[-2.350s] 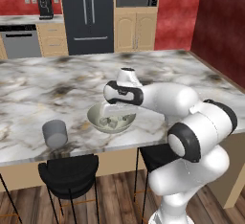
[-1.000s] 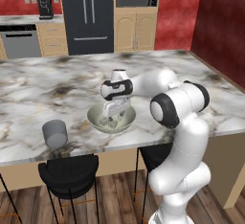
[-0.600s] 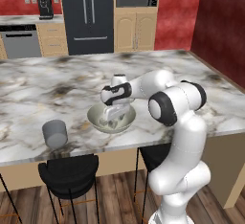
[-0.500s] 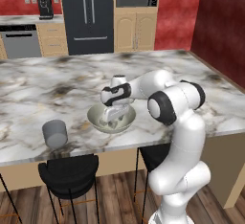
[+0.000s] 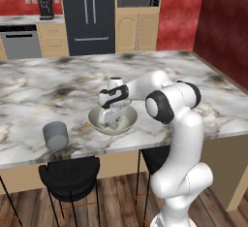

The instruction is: There are four ice cubes in the ice bowl. Place two ice cubes in each glass of water.

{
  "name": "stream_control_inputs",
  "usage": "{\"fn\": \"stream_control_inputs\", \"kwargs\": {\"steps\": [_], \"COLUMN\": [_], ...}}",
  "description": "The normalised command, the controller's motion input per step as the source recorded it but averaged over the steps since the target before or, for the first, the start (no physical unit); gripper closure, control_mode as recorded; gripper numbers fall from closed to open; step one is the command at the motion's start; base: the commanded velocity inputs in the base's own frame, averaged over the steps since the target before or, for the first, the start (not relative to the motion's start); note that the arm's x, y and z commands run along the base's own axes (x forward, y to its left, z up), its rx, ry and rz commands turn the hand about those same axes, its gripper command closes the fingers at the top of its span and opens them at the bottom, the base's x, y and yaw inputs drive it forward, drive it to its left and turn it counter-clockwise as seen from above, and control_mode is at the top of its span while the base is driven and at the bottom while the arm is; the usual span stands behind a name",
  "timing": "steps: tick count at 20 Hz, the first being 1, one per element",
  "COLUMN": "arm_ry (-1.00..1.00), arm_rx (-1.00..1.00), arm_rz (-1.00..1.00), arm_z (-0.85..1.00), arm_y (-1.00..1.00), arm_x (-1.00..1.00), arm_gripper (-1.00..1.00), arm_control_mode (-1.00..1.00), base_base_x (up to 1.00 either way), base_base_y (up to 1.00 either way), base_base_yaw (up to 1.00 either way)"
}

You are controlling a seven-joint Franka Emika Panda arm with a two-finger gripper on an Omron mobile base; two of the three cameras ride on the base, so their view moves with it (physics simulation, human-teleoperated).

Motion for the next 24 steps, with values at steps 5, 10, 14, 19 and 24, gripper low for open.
{"fn": "stream_control_inputs", "kwargs": {"steps": [5, 10, 14, 19, 24], "arm_ry": [0.0, 0.0, 0.0, 0.0, -0.01], "arm_rx": [-0.01, 0.0, 0.0, 0.0, -0.01], "arm_rz": [0.0, 0.0, 0.02, 0.04, 0.0], "arm_z": [-0.16, -0.06, -0.21, -0.38, -0.24], "arm_y": [0.02, -0.04, -0.07, -0.01, 0.0], "arm_x": [-0.28, -0.06, -0.04, 0.08, 0.0], "arm_gripper": [-1.0, -1.0, -1.0, -1.0, -1.0], "arm_control_mode": [-1.0, -1.0, -1.0, -1.0, -1.0], "base_base_x": [0.0, 0.0, 0.0, 0.0, 0.0], "base_base_y": [0.0, 0.0, 0.0, 0.0, 0.0], "base_base_yaw": [0.0, 0.0, 0.0, 0.0, 0.0]}}
